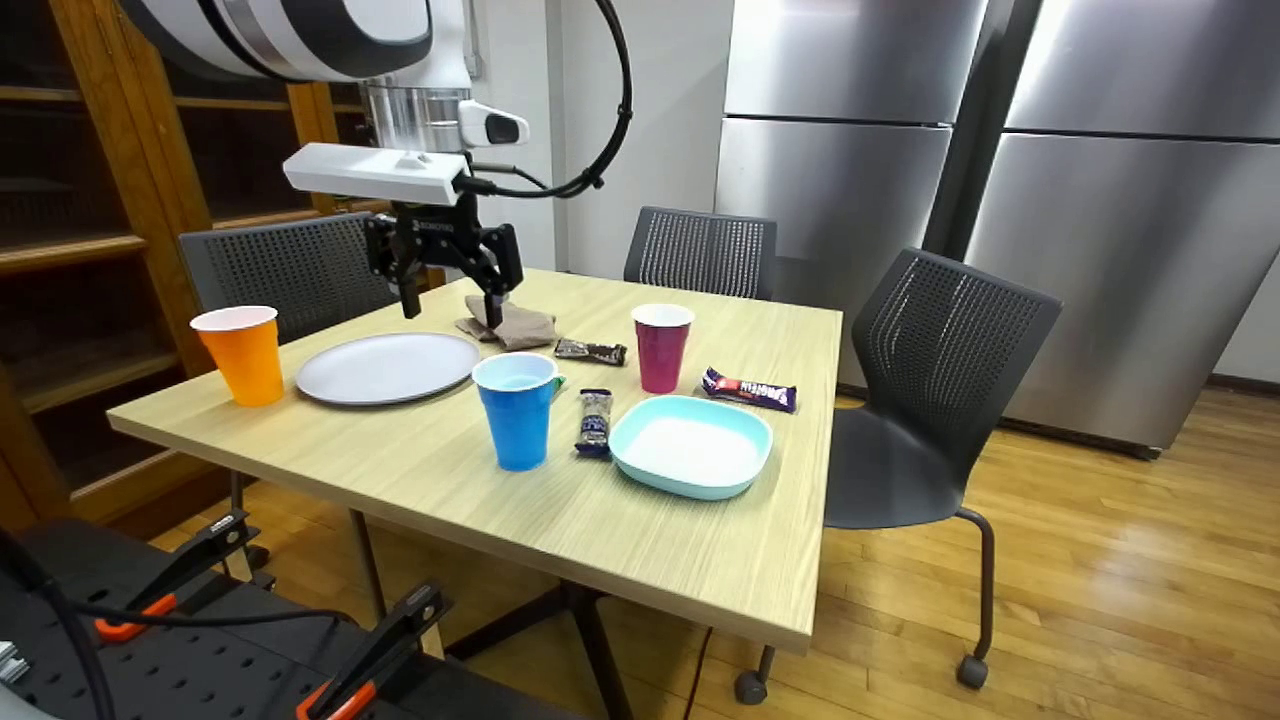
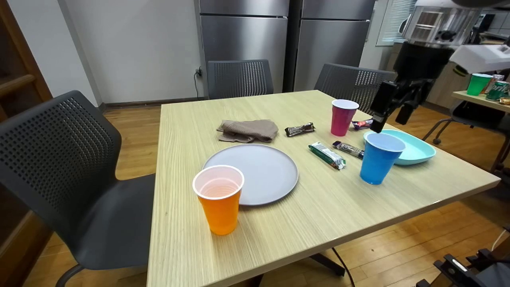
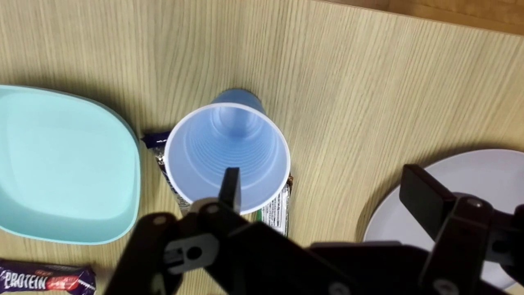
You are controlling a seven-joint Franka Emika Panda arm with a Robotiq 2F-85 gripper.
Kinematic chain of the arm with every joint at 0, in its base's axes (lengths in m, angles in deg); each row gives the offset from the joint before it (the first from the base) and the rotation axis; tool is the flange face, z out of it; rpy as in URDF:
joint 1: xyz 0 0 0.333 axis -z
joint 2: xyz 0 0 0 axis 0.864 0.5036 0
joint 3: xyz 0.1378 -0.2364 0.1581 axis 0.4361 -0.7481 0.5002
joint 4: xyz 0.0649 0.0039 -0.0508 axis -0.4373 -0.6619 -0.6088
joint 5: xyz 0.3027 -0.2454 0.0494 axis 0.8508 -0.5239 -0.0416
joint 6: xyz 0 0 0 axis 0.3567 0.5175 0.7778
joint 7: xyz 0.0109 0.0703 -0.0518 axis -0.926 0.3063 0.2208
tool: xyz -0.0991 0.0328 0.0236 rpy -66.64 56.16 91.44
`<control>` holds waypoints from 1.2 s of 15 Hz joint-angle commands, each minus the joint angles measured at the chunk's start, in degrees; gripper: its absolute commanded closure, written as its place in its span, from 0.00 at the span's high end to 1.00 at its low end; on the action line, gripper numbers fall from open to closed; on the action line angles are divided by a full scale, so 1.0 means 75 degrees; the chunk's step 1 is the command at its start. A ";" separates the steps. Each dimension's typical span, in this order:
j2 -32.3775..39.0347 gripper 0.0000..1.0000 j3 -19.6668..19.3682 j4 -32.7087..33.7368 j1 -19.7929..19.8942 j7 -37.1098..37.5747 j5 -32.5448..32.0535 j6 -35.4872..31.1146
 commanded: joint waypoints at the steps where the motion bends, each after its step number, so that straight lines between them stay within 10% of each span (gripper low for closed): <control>1: 0.0941 1.00 0.0262 0.0664 0.0129 0.0460 -0.0099 -0.0072; 18: 0.2478 1.00 0.0277 0.1565 0.0137 0.1390 -0.0897 0.0030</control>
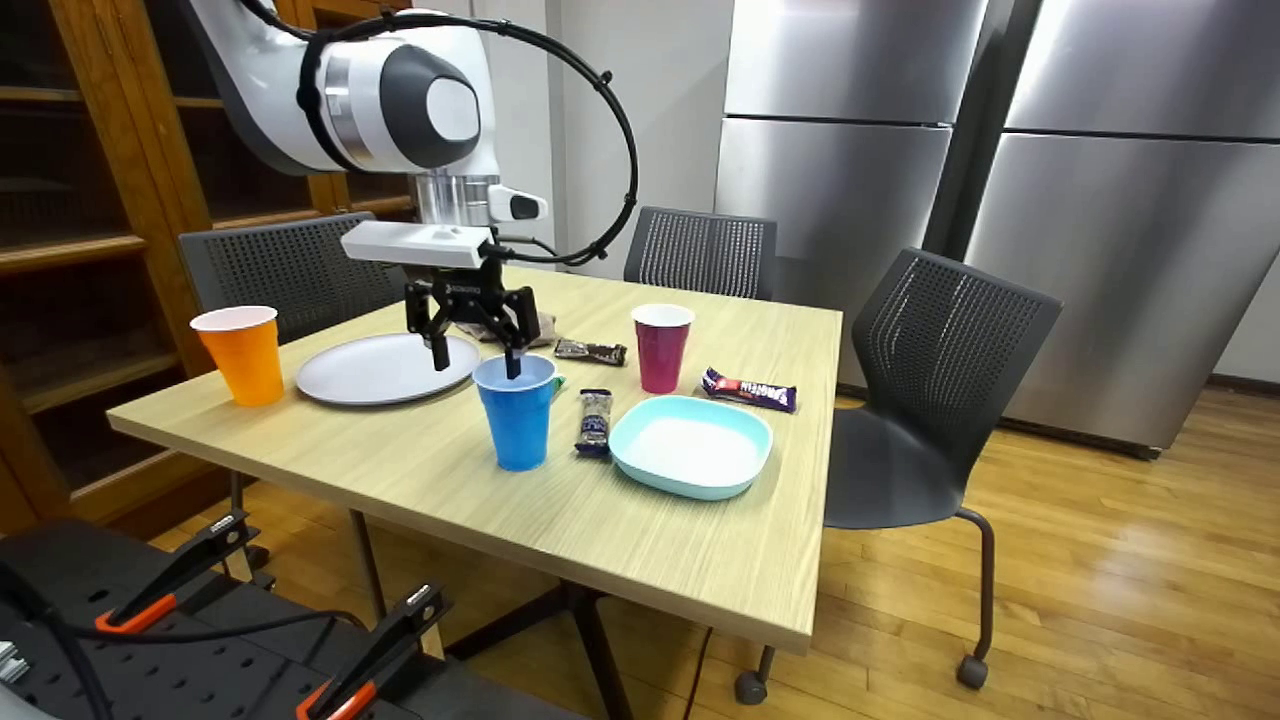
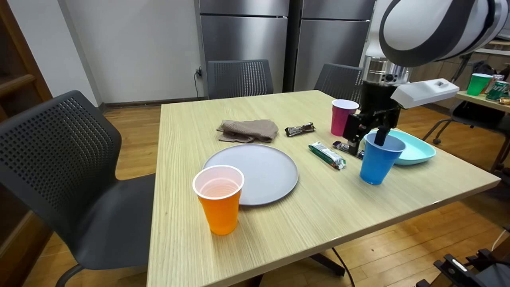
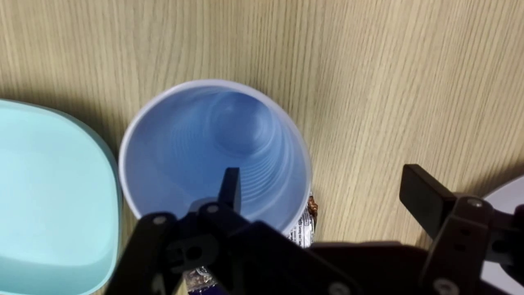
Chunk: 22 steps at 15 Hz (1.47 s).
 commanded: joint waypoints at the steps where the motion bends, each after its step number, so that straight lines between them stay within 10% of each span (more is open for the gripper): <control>1: -0.0005 1.00 0.0114 0.0017 0.0120 0.0032 -0.0046 0.0028; 12: -0.0068 1.00 0.0137 -0.0106 0.0155 -0.0095 -0.0019 -0.0183; 13: -0.0106 0.75 0.0125 -0.0144 0.0149 -0.0102 -0.0070 -0.0243; 22: -0.0166 0.11 0.0070 -0.0132 0.0092 -0.0140 -0.0309 -0.0065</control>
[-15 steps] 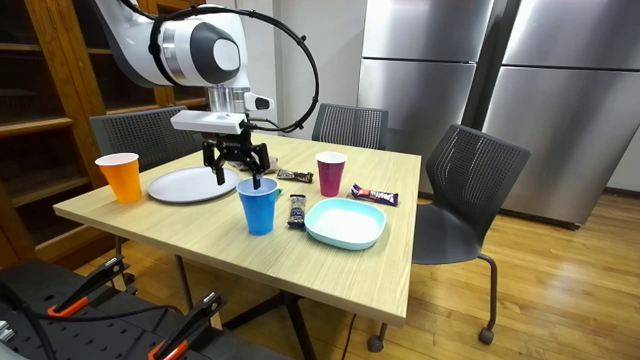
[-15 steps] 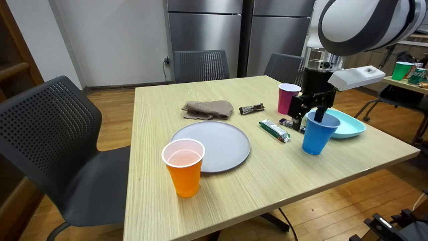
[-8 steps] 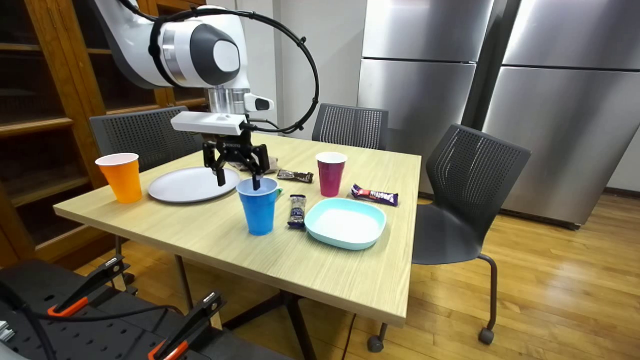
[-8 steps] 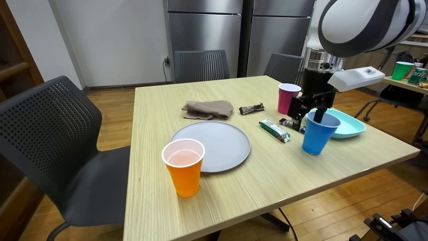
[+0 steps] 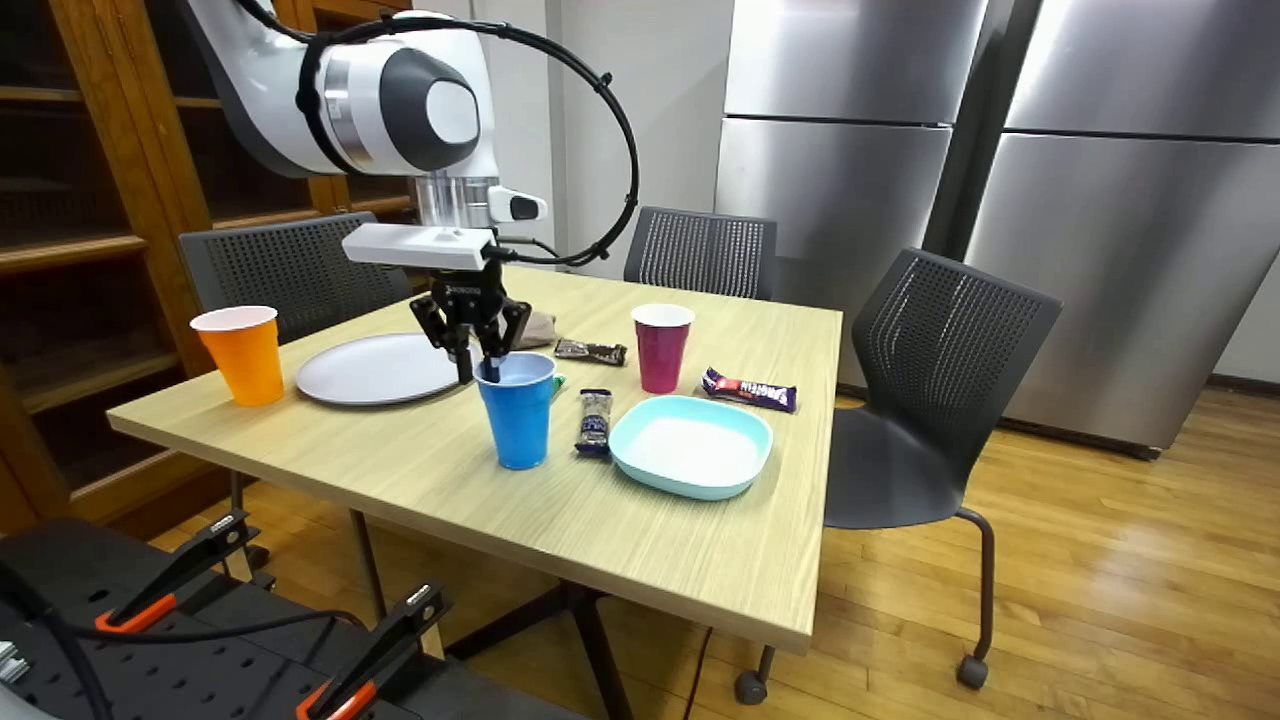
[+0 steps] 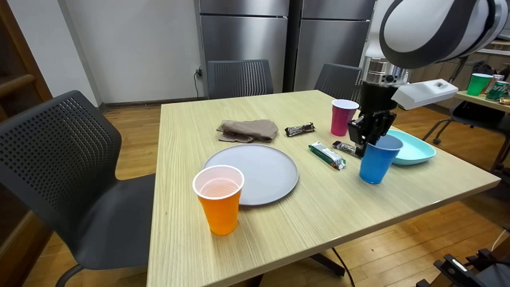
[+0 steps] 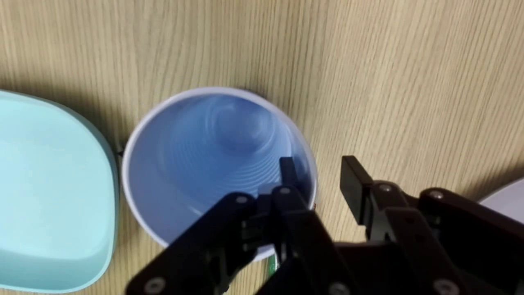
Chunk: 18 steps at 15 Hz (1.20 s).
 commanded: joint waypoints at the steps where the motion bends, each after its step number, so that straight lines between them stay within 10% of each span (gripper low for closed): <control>1: -0.0211 0.05 -0.0009 -0.0126 0.0040 0.0137 -0.0438 0.0013; 18: -0.1256 0.01 0.0291 -0.0246 -0.0266 0.0850 -0.1323 0.0232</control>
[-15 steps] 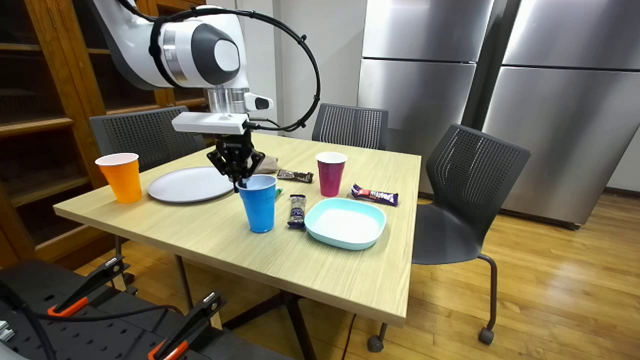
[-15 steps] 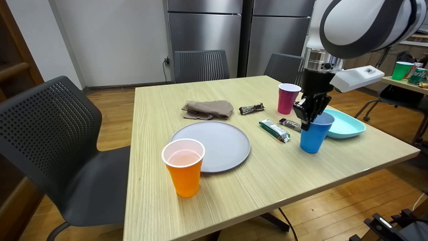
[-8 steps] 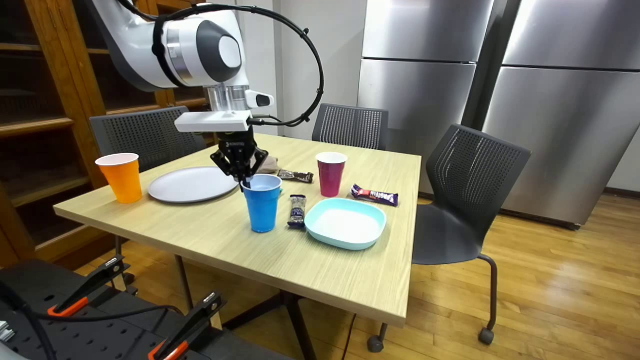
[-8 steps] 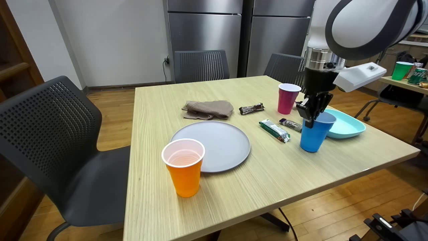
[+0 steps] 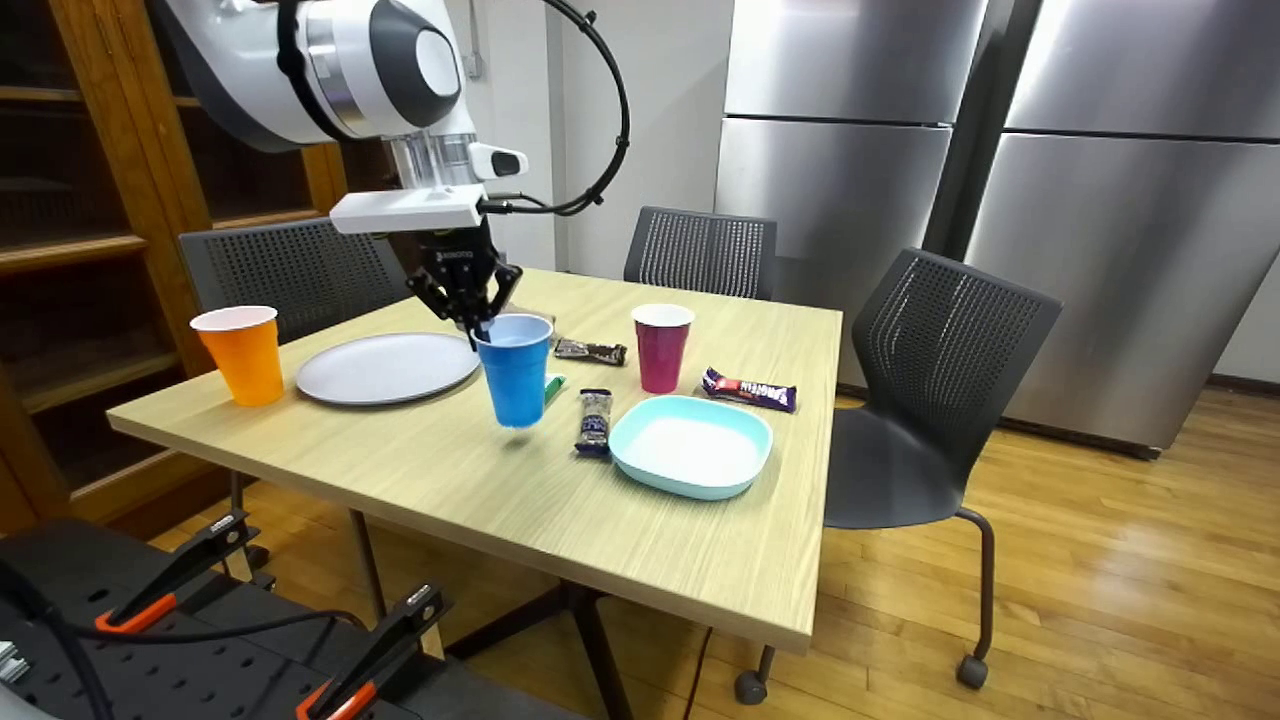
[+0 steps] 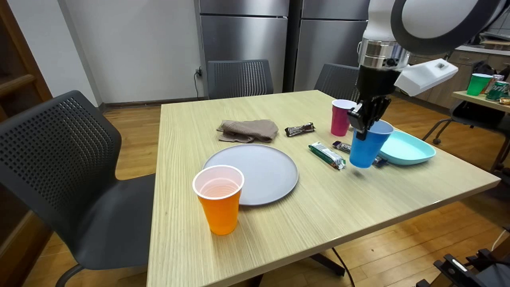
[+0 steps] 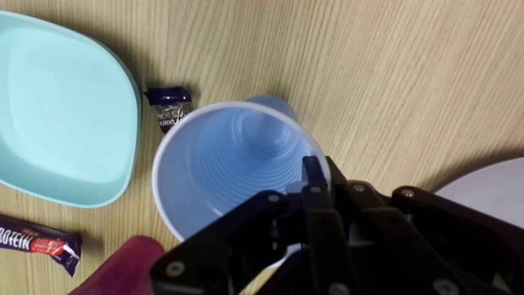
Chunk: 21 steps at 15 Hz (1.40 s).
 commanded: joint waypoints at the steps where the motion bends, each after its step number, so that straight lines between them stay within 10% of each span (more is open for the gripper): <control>1: -0.0619 0.01 0.0347 -0.0093 -0.0140 0.0327 0.0035 0.0216; 21: 0.1876 0.01 0.1237 0.2979 -0.1052 -0.0934 -0.0354 0.1241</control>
